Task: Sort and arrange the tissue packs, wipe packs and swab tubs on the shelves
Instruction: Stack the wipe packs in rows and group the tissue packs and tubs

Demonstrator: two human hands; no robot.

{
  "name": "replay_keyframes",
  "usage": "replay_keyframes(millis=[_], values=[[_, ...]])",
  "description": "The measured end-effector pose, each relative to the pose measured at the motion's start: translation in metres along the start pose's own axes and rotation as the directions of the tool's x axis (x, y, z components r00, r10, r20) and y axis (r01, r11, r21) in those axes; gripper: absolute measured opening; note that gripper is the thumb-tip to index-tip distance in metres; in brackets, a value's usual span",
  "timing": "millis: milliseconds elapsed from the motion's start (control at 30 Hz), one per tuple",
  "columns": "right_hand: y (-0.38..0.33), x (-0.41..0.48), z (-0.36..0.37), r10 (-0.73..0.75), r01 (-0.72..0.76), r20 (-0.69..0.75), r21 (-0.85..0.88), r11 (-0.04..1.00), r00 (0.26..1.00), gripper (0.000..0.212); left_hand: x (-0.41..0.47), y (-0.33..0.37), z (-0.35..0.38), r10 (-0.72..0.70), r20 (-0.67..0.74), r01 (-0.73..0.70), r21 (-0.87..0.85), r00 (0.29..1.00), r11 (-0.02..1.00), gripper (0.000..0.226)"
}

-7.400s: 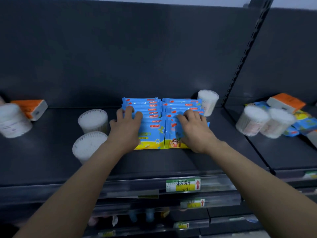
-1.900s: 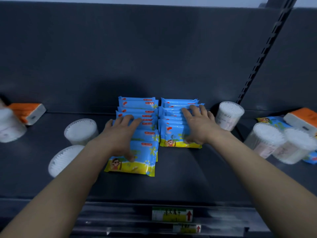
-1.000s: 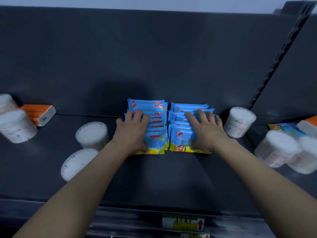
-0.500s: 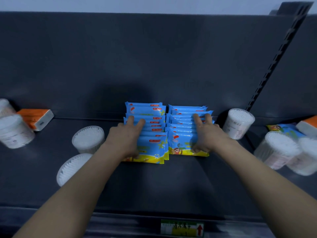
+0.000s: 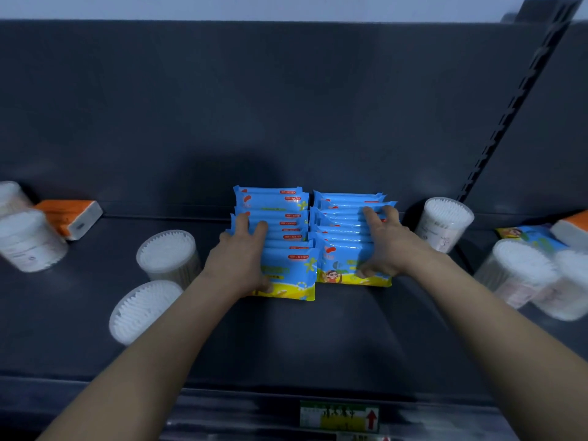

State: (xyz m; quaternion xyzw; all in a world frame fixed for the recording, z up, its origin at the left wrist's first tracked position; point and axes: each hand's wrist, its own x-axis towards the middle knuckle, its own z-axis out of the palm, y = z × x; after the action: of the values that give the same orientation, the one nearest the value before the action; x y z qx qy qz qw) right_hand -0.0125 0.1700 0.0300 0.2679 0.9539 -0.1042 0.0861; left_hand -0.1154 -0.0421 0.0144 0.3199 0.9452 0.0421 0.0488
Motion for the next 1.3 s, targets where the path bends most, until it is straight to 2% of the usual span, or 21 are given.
replay_keyframes(millis=[100, 233, 367, 433, 467, 533, 567, 667, 800, 1000, 1167, 1300], values=[[0.006, -0.001, -0.003, -0.003, 0.003, 0.004, 0.046, 0.999, 1.000, 0.121, -0.001, -0.005, -0.001, 0.004, 0.012, -0.004, -0.003, 1.000, 1.000, 0.099], [0.013, -0.003, -0.007, -0.001, 0.001, 0.004, 0.129, 0.992, 1.000, 0.121, -0.003, -0.006, -0.005, -0.006, 0.077, 0.007, -0.008, 0.997, 1.000, 0.108], [0.020, -0.001, -0.012, 0.015, -0.020, 0.021, 0.329, 0.944, 1.000, 0.119, -0.005, -0.001, -0.010, -0.026, 0.088, 0.023, 0.040, 0.996, 0.999, 0.114], [0.023, 0.003, -0.013, 0.008, 0.004, -0.018, 0.576, 0.817, 1.000, 0.101, -0.004, 0.006, -0.013, 0.011, 0.020, -0.013, 0.126, 1.000, 0.992, 0.116], [0.021, 0.004, -0.013, 0.016, 0.017, -0.041, 0.695, 0.719, 0.999, 0.079, -0.002, 0.012, -0.014, 0.056, -0.023, -0.053, 0.136, 0.998, 0.989, 0.115], [0.019, 0.010, -0.011, 0.091, 0.007, -0.074, 0.812, 0.584, 0.993, 0.039, 0.004, 0.030, -0.015, 0.164, -0.075, -0.159, 0.070, 0.984, 0.985, 0.115], [0.020, 0.017, -0.008, 0.141, 0.002, -0.099, 0.826, 0.564, 0.985, 0.031, 0.009, 0.040, -0.014, 0.210, -0.081, -0.208, 0.033, 0.974, 0.978, 0.116], [0.022, 0.031, -0.002, 0.218, -0.011, -0.117, 0.860, 0.510, 0.969, 0.037, 0.029, 0.062, -0.008, 0.278, -0.015, -0.278, 0.003, 0.961, 0.961, 0.126], [0.025, 0.042, 0.002, 0.249, -0.055, -0.039, 0.932, 0.359, 0.968, 0.040, 0.053, 0.071, -0.004, 0.264, 0.112, -0.268, 0.017, 0.958, 0.963, 0.135], [0.032, 0.050, 0.004, 0.275, -0.075, -0.043, 0.911, 0.405, 0.961, 0.020, 0.062, 0.074, 0.001, 0.287, 0.069, -0.281, -0.081, 0.955, 0.956, 0.132], [0.033, 0.055, 0.005, 0.260, -0.053, -0.096, 0.858, 0.511, 0.961, 0.024, 0.065, 0.076, 0.000, 0.295, 0.067, -0.289, -0.091, 0.953, 0.953, 0.131], [0.031, 0.056, 0.002, 0.234, -0.040, -0.093, 0.861, 0.508, 0.968, 0.021, 0.063, 0.078, -0.002, 0.301, 0.086, -0.295, -0.072, 0.950, 0.953, 0.129]])
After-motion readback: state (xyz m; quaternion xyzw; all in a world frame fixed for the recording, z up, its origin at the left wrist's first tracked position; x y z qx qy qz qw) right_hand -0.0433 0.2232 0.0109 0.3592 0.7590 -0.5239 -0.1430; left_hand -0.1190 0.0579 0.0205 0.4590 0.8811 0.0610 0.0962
